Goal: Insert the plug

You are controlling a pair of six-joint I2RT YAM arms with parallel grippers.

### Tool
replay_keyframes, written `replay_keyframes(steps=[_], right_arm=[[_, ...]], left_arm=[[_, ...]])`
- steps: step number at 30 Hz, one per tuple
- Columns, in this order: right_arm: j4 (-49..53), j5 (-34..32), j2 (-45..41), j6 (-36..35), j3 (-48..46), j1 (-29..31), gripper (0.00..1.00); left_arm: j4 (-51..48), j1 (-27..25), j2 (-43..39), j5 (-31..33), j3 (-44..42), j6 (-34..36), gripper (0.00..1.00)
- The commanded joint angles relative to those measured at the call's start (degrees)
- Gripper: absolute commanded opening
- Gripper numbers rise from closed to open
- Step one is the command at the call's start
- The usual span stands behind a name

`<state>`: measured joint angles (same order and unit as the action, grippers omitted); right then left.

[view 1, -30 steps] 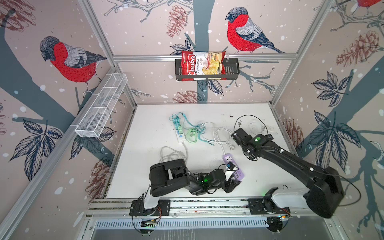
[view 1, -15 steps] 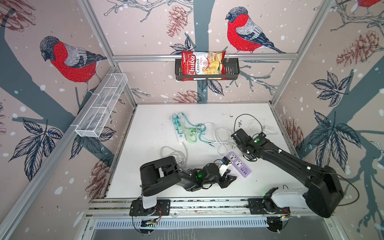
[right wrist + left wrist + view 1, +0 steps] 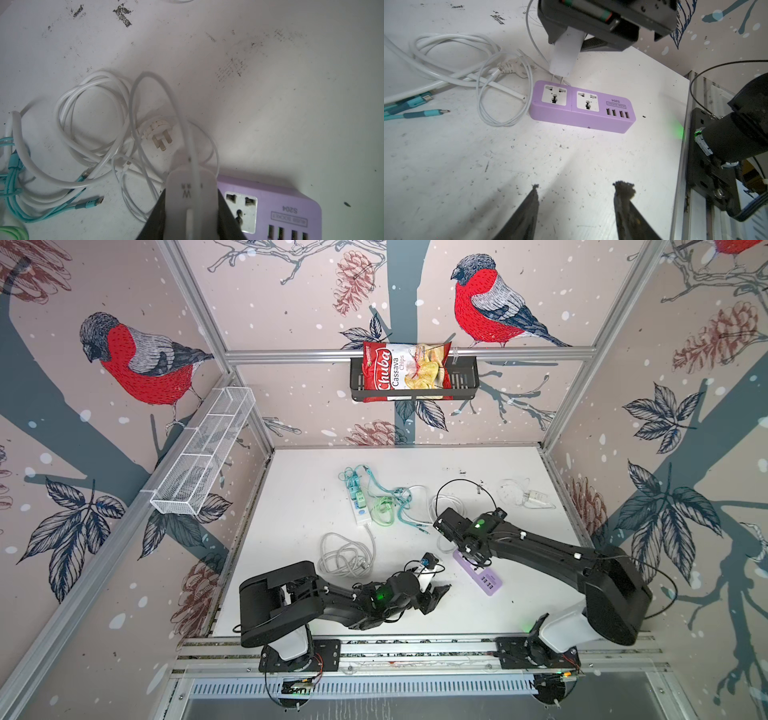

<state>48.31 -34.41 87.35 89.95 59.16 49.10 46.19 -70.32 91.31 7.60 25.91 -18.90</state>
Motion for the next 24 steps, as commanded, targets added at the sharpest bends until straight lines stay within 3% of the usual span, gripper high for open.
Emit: replay_keyframes(steps=[1,3,12,20,24], right_arm=[[3.95,-4.26,0.35,3.14,1.81,1.18,0.00],[4.34,-5.10,-0.48,2.55,2.44,1.21,0.00],[-3.04,3.29,-4.67,-4.50,-1.99,-0.06,0.00],[-7.84,6.31,-8.20,-5.39,-8.44,-1.18,0.00],[-6.85,5.70,-11.78,-6.73,-8.97,-2.50,0.00]], left_arm=[[2.19,0.01,-0.34,1.37,-0.42,1.49,0.57],[2.63,0.10,-0.05,1.71,-0.12,1.73,0.57],[4.52,0.51,2.12,2.48,1.40,1.23,0.56],[6.90,0.70,5.04,3.59,2.69,2.25,0.57],[6.85,4.98,7.91,1.92,6.28,3.61,0.57]])
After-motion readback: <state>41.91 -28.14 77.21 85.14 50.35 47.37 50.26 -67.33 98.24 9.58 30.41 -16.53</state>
